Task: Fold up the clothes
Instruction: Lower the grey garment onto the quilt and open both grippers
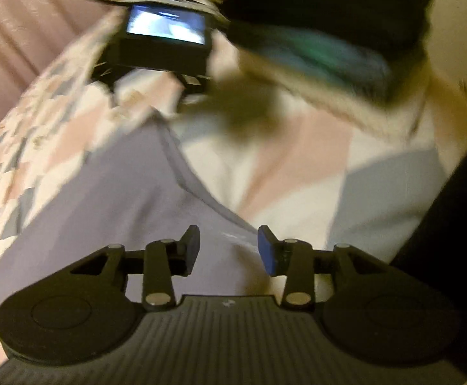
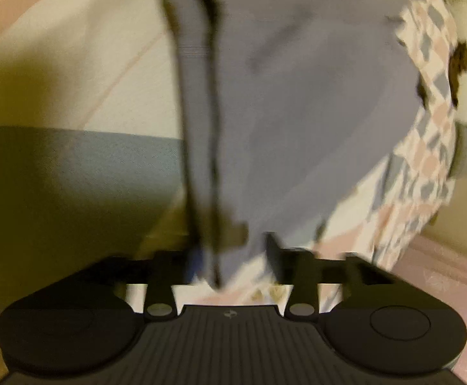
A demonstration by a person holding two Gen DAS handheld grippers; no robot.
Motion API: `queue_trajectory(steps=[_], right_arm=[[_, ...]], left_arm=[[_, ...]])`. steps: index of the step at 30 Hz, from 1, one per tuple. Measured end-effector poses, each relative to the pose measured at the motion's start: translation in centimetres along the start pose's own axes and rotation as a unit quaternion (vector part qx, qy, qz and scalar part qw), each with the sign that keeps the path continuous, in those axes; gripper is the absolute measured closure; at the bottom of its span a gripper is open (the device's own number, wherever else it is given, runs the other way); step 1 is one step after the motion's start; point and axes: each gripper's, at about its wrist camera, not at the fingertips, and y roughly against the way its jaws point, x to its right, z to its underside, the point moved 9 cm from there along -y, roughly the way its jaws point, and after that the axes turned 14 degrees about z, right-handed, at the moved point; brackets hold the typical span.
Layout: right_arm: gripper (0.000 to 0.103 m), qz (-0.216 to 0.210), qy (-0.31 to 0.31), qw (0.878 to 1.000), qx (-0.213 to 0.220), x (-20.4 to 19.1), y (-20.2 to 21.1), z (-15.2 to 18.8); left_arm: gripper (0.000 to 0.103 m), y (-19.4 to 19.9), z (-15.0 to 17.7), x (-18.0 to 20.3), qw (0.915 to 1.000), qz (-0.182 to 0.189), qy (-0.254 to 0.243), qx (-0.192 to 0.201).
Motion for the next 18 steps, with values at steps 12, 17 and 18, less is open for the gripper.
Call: queue_trajectory(steps=[12, 17, 18], right_arm=[[0.034, -0.111, -0.564, 0.786, -0.227, 11.7, 6.9, -0.5], [0.053, -0.177, -0.731, 0.621, -0.219, 10.7, 8.7, -9.3], [0.058, -0.191, -0.752, 0.589, -0.226, 10.1, 8.7, -10.6]], left_arm=[[0.062, 12.0, 11.0, -13.3, 0.9471, -0.092, 0.307, 0.014], [0.062, 13.3, 20.5, -18.7, 0.9117, -0.098, 0.399, -0.021], [0.061, 13.1, 22.4, -19.7, 0.9095, -0.094, 0.404, -0.032]])
